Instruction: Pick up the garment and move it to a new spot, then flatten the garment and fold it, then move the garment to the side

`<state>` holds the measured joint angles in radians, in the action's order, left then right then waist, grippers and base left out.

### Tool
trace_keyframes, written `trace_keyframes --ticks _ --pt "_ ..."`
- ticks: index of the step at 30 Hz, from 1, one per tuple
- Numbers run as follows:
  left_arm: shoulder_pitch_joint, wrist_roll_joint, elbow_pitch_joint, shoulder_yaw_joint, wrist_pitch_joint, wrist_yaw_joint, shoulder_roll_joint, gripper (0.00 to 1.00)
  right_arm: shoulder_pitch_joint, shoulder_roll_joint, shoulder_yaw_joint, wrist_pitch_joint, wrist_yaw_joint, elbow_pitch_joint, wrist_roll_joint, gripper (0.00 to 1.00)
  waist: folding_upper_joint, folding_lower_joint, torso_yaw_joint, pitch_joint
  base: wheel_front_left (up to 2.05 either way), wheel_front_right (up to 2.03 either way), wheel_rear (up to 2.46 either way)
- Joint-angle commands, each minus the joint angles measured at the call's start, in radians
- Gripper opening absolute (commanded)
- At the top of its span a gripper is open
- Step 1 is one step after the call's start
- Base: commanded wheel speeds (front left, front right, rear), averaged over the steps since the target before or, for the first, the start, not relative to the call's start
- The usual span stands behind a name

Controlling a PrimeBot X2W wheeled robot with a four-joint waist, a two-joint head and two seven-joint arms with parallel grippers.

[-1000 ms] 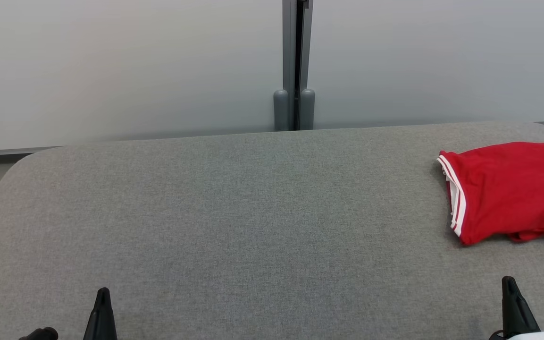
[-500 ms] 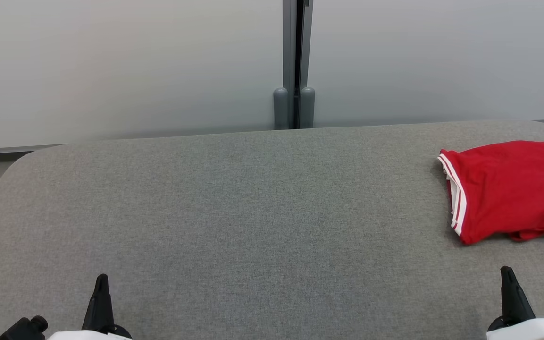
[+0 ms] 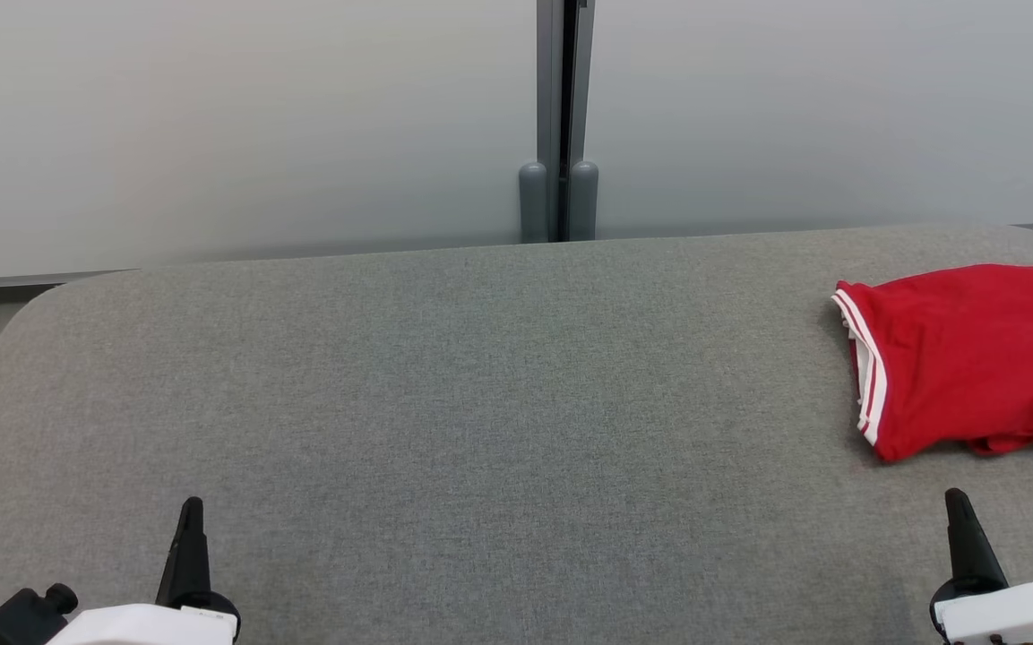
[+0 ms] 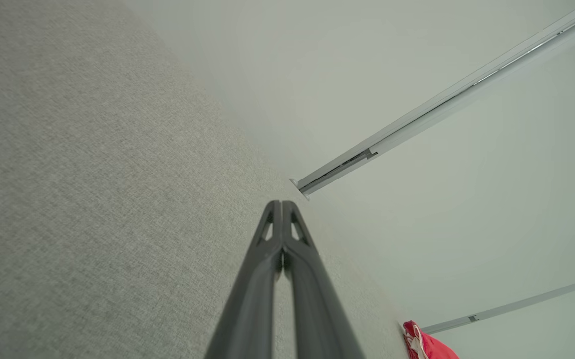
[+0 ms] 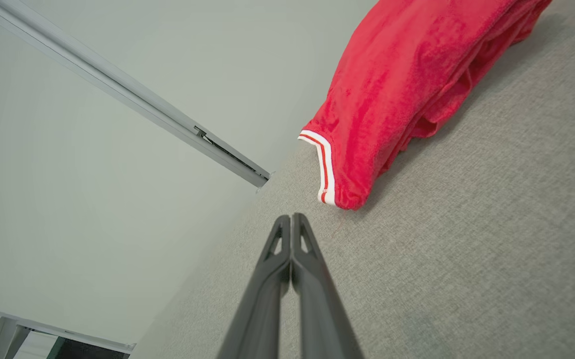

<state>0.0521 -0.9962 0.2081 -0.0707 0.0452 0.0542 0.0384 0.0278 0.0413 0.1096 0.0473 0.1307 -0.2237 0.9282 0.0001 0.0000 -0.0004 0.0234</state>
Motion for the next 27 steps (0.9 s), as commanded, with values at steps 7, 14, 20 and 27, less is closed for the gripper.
trace_keyframes --ticks 7,14,20,27 --pt "-0.046 -0.096 -0.001 -0.011 -0.023 0.018 0.009 0.0 -0.036 0.011 0.003 -0.027 0.0 0.004 0.107 0.0 -0.0001 0.0 0.0 -0.003 0.0 0.0 0.0" --pt "-0.061 -0.158 0.003 -0.015 -0.04 0.025 0.009 0.0 -0.05 0.011 0.003 -0.043 0.0 0.001 0.176 0.0 -0.0001 0.0 0.0 -0.005 0.0 0.0 0.0" --pt "-0.079 -0.227 0.008 -0.02 -0.058 0.034 0.01 0.0 -0.064 0.012 0.003 -0.061 0.0 -0.002 0.251 0.0 -0.0001 0.0 0.0 -0.008 0.0 0.0 0.0" --pt "-0.094 -0.291 0.012 -0.024 -0.074 0.041 0.011 0.0 -0.076 0.012 0.004 -0.079 0.0 -0.005 0.322 0.0 -0.0001 0.0 0.0 -0.01 0.0 0.0 0.0"
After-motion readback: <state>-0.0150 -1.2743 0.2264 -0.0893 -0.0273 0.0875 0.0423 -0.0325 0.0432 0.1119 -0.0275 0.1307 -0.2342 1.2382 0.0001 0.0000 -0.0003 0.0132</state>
